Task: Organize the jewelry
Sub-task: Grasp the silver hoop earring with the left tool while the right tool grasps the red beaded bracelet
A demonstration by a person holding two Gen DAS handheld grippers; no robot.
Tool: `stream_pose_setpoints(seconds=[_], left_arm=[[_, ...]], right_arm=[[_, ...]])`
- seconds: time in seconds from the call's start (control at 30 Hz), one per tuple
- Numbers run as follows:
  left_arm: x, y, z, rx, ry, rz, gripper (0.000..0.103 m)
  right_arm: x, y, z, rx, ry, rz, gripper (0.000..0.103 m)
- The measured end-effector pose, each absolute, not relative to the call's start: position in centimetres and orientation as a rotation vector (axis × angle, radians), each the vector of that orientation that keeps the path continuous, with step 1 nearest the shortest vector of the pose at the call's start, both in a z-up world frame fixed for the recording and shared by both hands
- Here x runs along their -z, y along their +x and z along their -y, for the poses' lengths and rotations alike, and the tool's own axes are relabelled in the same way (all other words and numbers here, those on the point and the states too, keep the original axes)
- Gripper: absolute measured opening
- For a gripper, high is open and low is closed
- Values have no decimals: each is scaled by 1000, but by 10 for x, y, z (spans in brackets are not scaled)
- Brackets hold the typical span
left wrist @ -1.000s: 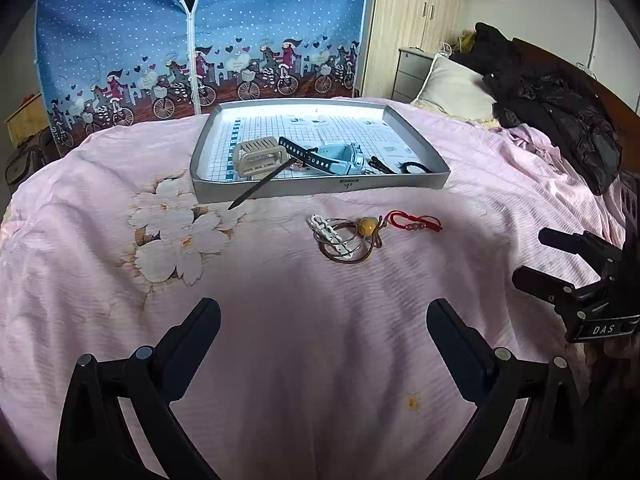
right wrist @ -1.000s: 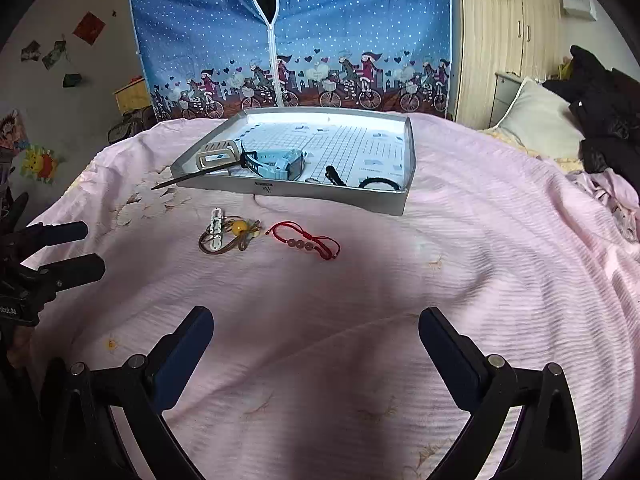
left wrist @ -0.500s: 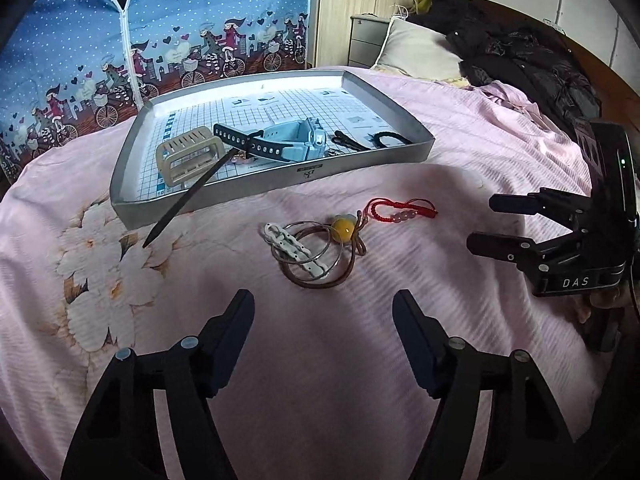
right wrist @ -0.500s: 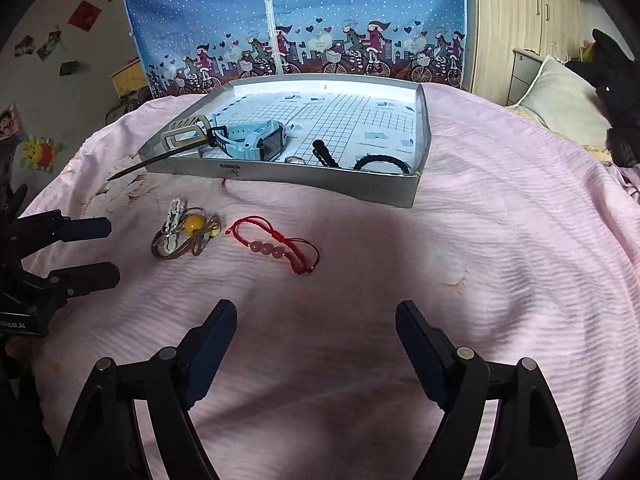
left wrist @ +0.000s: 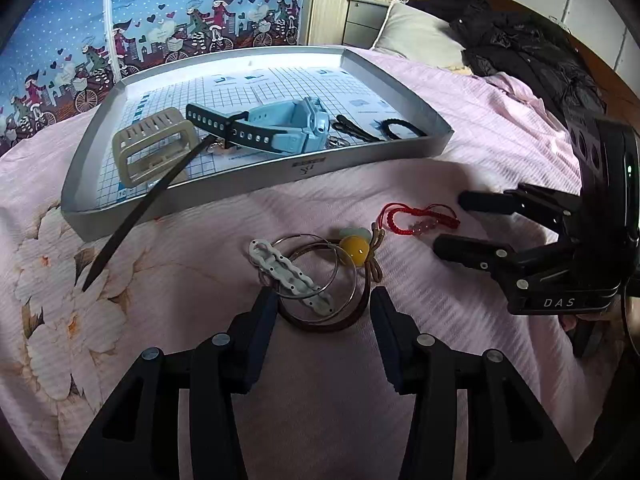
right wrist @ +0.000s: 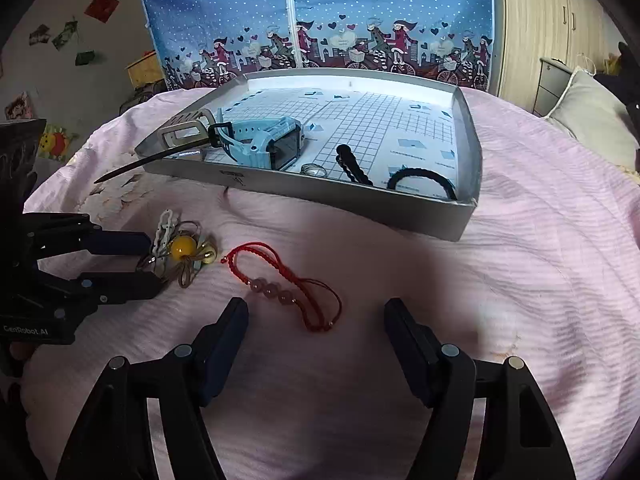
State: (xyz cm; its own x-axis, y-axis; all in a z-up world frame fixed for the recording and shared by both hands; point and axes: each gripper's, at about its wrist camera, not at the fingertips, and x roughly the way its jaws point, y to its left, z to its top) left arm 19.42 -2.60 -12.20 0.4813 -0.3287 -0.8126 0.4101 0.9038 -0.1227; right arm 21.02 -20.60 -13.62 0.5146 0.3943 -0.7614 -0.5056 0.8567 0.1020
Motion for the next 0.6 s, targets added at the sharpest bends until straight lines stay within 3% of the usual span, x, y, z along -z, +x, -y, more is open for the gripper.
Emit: stream_pose_setpoints(seconds=[0.07, 0.33, 0.6], left_arm=[[123, 197, 27, 442, 103, -968, 34], [122, 201, 25, 439, 73, -952, 14], [111, 199, 16, 426, 12, -926, 3]], right_arm=[[136, 213, 201, -557, -149, -869, 69], [142, 223, 192, -585, -143, -883, 52], [144, 222, 193, -588, -133, -892, 51]])
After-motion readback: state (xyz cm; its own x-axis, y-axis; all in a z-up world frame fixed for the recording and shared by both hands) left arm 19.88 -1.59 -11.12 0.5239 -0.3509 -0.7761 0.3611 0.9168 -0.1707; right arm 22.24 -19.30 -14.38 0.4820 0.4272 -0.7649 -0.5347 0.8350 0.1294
